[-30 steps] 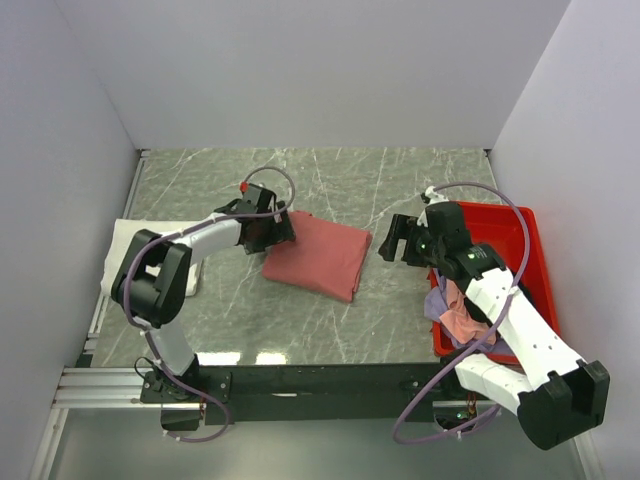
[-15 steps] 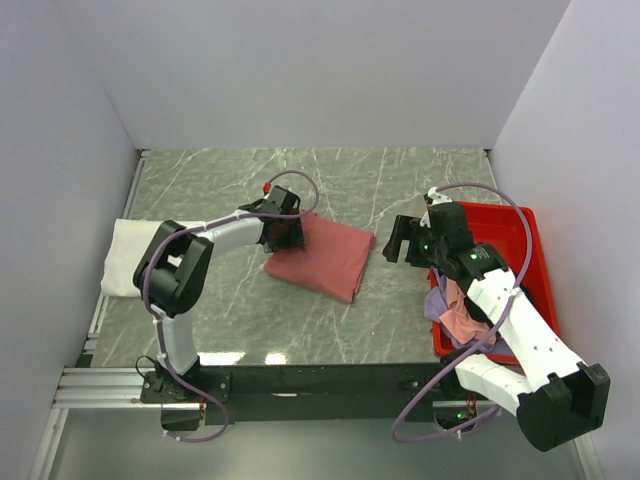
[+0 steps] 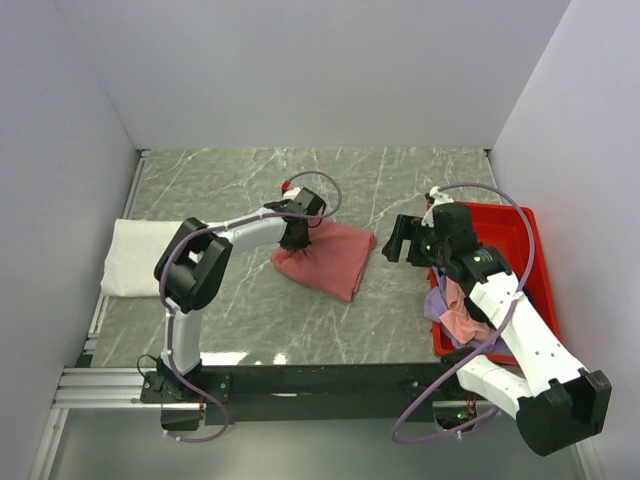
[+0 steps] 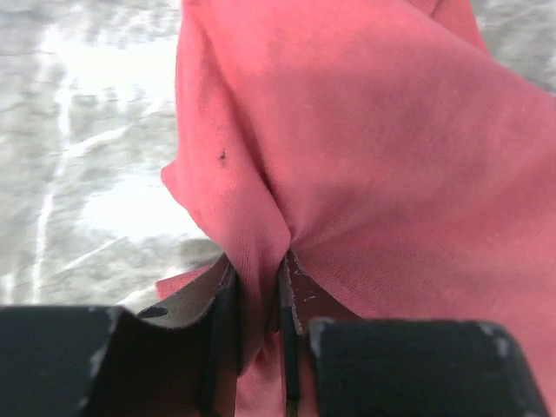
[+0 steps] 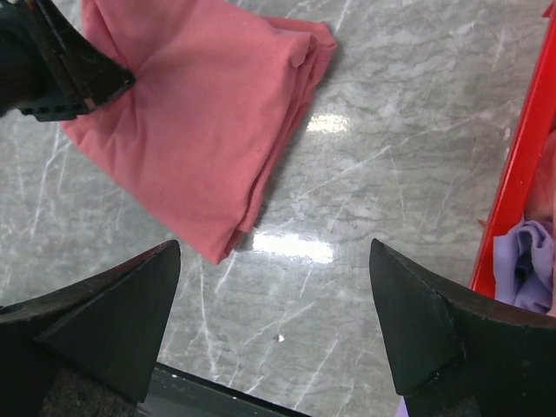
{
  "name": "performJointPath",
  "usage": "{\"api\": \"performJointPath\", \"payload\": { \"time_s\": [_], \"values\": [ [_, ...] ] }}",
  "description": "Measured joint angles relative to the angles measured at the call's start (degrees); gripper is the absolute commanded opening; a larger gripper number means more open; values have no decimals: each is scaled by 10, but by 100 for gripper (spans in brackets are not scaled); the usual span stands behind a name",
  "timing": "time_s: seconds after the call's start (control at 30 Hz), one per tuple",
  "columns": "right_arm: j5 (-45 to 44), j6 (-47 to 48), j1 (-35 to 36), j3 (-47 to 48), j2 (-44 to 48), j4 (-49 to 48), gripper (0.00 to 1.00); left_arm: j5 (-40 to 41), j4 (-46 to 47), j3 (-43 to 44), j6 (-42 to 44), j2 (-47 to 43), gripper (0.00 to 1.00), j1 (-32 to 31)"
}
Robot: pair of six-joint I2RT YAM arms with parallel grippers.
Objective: Fold and stack the t-shirts
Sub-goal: Neatly place the folded tshirt to the corner
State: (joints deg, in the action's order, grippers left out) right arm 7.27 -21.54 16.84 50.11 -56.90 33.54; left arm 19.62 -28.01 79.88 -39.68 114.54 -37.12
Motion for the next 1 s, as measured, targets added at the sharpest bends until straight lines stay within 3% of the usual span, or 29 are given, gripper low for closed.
{"api": "performJointPath", "payload": {
  "time_s": [0.17, 0.5, 1.0],
  "values": [
    [16, 0, 0, -9, 10, -12, 95, 87, -28, -6, 4, -6, 1, -9],
    [56, 0, -4, -11, 13, -33, 95, 314, -139, -113, 29, -100, 1, -4],
    [88, -1, -21, -19, 16, -45, 95, 504, -232, -150, 43, -136, 1, 77]
  ]
}}
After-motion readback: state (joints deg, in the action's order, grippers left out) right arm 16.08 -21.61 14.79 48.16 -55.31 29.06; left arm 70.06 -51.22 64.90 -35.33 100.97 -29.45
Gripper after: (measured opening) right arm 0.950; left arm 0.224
